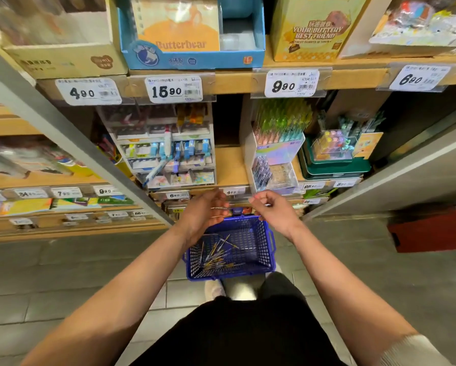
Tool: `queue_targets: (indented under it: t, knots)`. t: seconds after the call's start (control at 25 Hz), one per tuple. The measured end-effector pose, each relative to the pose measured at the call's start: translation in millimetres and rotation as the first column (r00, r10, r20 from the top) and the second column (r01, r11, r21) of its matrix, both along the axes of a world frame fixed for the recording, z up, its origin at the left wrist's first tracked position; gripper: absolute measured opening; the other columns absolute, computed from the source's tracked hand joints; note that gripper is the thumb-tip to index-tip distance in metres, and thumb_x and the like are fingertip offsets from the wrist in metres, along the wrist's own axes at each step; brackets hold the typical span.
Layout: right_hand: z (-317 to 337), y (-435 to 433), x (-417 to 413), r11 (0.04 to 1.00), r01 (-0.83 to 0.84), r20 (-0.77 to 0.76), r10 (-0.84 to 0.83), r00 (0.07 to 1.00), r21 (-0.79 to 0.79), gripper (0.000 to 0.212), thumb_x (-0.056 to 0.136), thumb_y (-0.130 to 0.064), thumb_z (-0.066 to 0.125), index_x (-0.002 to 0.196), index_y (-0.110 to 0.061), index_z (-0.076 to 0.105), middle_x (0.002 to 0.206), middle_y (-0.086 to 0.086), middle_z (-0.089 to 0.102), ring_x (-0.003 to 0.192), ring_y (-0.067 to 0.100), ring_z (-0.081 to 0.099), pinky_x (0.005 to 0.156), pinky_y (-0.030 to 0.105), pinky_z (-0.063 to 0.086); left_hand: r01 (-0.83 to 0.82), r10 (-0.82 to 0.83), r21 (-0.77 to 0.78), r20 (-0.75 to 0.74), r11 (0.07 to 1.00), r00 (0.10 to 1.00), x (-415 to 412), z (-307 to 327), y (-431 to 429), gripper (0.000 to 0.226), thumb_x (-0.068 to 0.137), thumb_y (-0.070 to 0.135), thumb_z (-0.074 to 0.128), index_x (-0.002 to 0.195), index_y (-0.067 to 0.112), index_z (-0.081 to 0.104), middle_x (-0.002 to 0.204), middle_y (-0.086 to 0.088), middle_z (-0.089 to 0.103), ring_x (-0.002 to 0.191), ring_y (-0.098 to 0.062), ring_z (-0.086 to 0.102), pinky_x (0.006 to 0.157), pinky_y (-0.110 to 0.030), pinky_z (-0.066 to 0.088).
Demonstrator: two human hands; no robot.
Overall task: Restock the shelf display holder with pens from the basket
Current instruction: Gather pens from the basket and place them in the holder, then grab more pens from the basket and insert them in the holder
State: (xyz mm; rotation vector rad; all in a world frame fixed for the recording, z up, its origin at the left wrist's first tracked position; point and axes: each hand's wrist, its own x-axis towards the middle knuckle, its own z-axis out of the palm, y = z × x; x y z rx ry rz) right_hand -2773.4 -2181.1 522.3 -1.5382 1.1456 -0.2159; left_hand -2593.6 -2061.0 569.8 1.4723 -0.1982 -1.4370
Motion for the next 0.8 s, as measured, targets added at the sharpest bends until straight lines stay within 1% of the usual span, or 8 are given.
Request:
queue_targets:
  t: [0.08, 0.16, 0.2, 0.28, 0.48, 0.56, 0.68, 0.8]
  knots:
    - [-3.3, 19.6, 3.1, 0.999, -0.019, 0.051, 0.017, 0.999, 0.041, 0.014, 0.092, -0.041, 0.07, 0.1, -0.029, 0.068, 0.081, -0.007, 0.071, 0.078, 0.011, 0.069, 0.08, 0.033, 0.058, -0.074, 0.074, 0.003, -0.014, 0.997, 0.997, 2.2, -5.8, 15.7, 0.023, 0.106, 0.028, 0.044, 0.102, 0.013, 0.061, 0.073, -0.001, 0.069, 0.065, -0.016, 0.06, 0.064, -0.026, 0.047]
    - [-10.9, 32.5, 2.0, 0.994, -0.004, 0.081, -0.005, 0.997, 0.108, 0.011, 0.093, -0.035, 0.07, 0.101, -0.027, 0.069, 0.084, -0.006, 0.072, 0.076, 0.008, 0.069, 0.072, 0.027, 0.058, -0.114, 0.115, 0.027, -0.016, 0.993, 0.993, 0.3, -16.4, 29.0, 0.021, 0.105, 0.028, 0.046, 0.101, 0.013, 0.061, 0.074, -0.004, 0.067, 0.065, -0.019, 0.057, 0.065, -0.028, 0.045]
    - [-17.5, 36.9, -0.6, 0.99, 0.008, 0.085, -0.02, 0.996, 0.143, 0.011, 0.094, -0.033, 0.07, 0.102, -0.026, 0.069, 0.086, -0.005, 0.072, 0.076, 0.008, 0.069, 0.07, 0.025, 0.057, -0.113, 0.113, 0.041, -0.009, 0.993, 0.994, -2.2, -22.7, 34.3, 0.022, 0.105, 0.028, 0.046, 0.102, 0.012, 0.061, 0.076, -0.005, 0.066, 0.065, -0.019, 0.057, 0.065, -0.029, 0.044]
    - [-33.5, 40.9, -6.0, 0.983, 0.022, 0.076, -0.037, 0.996, 0.183, 0.01, 0.095, -0.031, 0.069, 0.103, -0.025, 0.069, 0.091, -0.003, 0.072, 0.076, 0.007, 0.069, 0.07, 0.024, 0.055, -0.089, 0.088, 0.061, 0.019, 0.994, 0.996, -8.3, -33.8, 40.0, 0.024, 0.105, 0.029, 0.045, 0.104, 0.011, 0.061, 0.076, -0.005, 0.066, 0.064, -0.018, 0.058, 0.065, -0.028, 0.045]
    - [-111.3, 50.7, -15.2, 0.964, -0.036, 0.04, 0.027, 0.999, 0.264, 0.009, 0.096, -0.032, 0.067, 0.103, -0.027, 0.068, 0.099, -0.001, 0.072, 0.076, 0.005, 0.069, 0.068, 0.023, 0.055, -0.102, 0.098, 0.116, 0.039, 0.988, 0.994, -18.3, -88.2, 48.7, 0.026, 0.107, 0.028, 0.045, 0.104, 0.009, 0.062, 0.073, -0.004, 0.068, 0.059, -0.015, 0.06, 0.055, -0.021, 0.048]
    - [-145.2, 55.0, -23.6, 0.962, -0.02, 0.024, 0.014, 1.0, 0.271, 0.006, 0.095, -0.033, 0.068, 0.1, -0.029, 0.068, 0.094, -0.005, 0.072, 0.075, 0.007, 0.069, 0.071, 0.026, 0.058, -0.086, 0.081, 0.129, 0.039, 0.988, 0.996, -17.0, -117.9, 44.9, 0.028, 0.107, 0.03, 0.044, 0.103, 0.01, 0.063, 0.074, -0.004, 0.068, 0.058, -0.014, 0.061, 0.055, -0.021, 0.048]
    - [-195.6, 58.8, -38.1, 0.968, 0.013, 0.012, -0.017, 1.0, 0.252, 0.001, 0.094, -0.028, 0.07, 0.093, -0.029, 0.069, 0.078, -0.012, 0.073, 0.069, 0.006, 0.067, 0.065, 0.023, 0.054, -0.076, 0.071, 0.136, 0.043, 0.988, 0.997, -20.9, -165.0, 34.1, 0.028, 0.107, 0.029, 0.045, 0.096, 0.012, 0.065, 0.071, -0.004, 0.067, 0.056, -0.014, 0.06, 0.055, -0.022, 0.047]
    - [-254.6, 62.8, -51.2, 0.966, 0.069, -0.024, -0.065, 0.998, 0.249, 0.013, 0.094, -0.024, 0.07, 0.085, -0.033, 0.073, 0.073, -0.01, 0.071, 0.065, 0.004, 0.064, 0.069, 0.028, 0.053, -0.099, 0.102, 0.164, -0.007, 0.981, 0.995, -30.0, -229.2, 31.3, 0.027, 0.107, 0.029, 0.045, 0.097, 0.012, 0.064, 0.072, -0.004, 0.067, 0.057, -0.015, 0.06, 0.057, -0.024, 0.047]
